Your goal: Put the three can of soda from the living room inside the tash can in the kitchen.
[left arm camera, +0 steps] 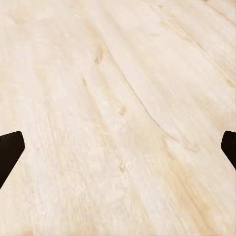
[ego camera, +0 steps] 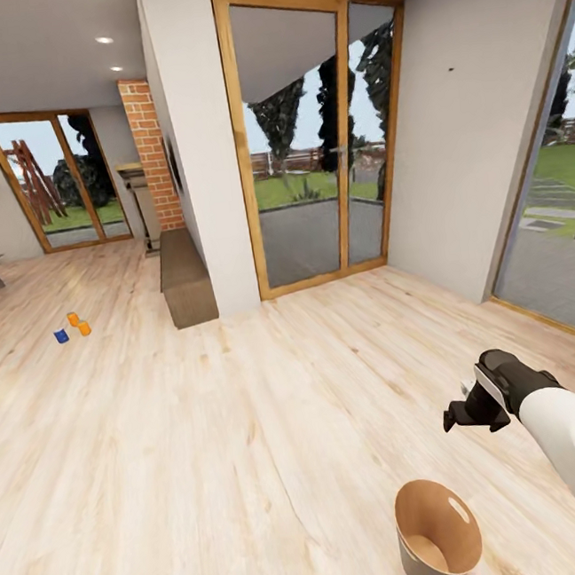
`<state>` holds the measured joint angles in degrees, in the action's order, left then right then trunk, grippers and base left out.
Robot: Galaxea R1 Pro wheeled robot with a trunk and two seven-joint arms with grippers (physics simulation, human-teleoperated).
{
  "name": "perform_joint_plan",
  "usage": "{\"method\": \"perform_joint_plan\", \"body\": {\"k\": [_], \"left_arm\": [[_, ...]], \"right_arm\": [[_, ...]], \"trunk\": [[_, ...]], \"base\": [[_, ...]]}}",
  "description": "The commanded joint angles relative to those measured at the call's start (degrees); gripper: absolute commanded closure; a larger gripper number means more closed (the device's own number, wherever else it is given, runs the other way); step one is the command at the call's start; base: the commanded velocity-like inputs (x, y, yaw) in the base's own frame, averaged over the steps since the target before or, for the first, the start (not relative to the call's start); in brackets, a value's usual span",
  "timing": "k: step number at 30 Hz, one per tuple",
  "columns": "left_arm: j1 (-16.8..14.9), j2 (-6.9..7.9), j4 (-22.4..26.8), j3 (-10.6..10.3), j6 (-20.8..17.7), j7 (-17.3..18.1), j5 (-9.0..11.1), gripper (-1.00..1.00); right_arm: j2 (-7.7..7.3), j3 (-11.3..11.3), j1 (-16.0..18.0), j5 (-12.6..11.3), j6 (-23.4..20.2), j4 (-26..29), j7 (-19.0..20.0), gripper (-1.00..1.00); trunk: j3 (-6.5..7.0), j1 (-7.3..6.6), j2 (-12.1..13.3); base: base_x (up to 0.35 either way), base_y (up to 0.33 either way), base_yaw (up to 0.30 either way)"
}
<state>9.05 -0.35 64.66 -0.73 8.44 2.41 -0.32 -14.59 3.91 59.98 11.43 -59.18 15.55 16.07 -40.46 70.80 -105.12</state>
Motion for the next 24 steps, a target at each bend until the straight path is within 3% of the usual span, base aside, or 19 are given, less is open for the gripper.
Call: {"method": "perform_joint_plan", "body": {"k": [1, 24], "left_arm": [[0.00, 0.00, 0.00, 0.00, 0.00, 0.00, 0.00, -1.00], [0.00, 0.00, 0.00, 0.01, 0.00, 0.02, 0.01, -1.00]], "right_arm": [[0.00, 0.00, 0.00, 0.00, 0.00, 0.00, 0.00, -1.00], [0.11, -0.12, -0.63, 0.08, 0.91, 0.19, 0.01, -1.00]], "trunk": [[-0.20, 0.23, -0.42], [-4.37, 5.28, -9.64]], "base": [[0.000, 0.000, 0.000], [0.000, 0.000, 0.000]]}}
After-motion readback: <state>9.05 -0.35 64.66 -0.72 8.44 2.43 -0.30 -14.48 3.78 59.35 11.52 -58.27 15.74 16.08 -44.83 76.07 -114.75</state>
